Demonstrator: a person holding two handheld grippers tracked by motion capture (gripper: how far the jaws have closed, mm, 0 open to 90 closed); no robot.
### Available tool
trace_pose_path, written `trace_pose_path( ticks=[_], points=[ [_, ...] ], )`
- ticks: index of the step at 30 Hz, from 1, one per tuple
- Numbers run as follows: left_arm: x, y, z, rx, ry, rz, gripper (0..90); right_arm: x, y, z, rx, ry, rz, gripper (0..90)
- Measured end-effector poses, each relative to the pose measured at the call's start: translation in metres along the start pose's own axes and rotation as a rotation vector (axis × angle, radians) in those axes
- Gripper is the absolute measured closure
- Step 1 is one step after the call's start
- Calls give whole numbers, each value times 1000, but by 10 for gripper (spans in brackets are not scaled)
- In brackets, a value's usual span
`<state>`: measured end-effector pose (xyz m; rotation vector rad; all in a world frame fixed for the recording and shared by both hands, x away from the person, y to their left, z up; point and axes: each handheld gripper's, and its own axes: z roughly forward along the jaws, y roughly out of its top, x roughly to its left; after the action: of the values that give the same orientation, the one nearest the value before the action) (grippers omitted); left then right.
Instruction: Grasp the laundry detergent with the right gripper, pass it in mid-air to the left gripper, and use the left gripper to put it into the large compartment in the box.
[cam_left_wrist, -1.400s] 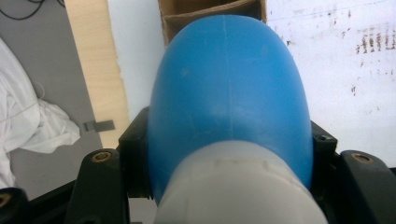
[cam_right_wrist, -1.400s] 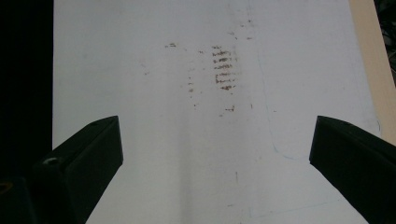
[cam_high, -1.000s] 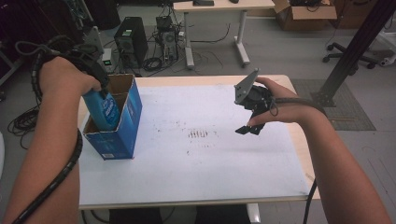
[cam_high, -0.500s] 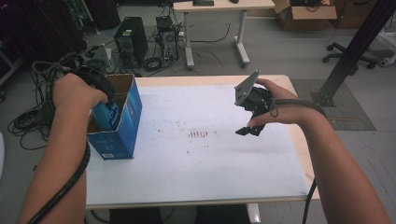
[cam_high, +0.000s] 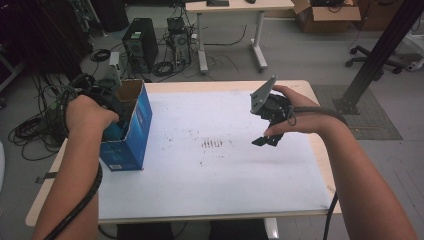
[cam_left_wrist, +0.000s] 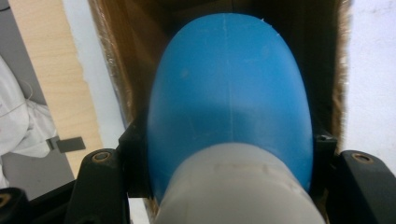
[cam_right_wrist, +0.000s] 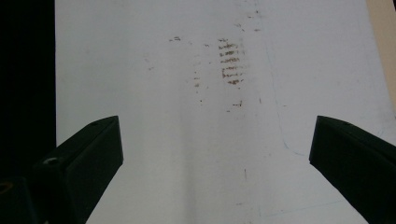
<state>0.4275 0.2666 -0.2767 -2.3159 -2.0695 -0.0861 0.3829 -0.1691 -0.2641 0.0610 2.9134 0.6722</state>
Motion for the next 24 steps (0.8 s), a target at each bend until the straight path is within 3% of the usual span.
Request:
trace_pose_path(
  ticks=[11,24],
  points=[
    [-1,0,17,11,-1,5,384,1,0,0,2,2,-1,27],
    [-1,1,22,12,0,8,384,2,-4,1,-1,5,5,27]
  ],
)
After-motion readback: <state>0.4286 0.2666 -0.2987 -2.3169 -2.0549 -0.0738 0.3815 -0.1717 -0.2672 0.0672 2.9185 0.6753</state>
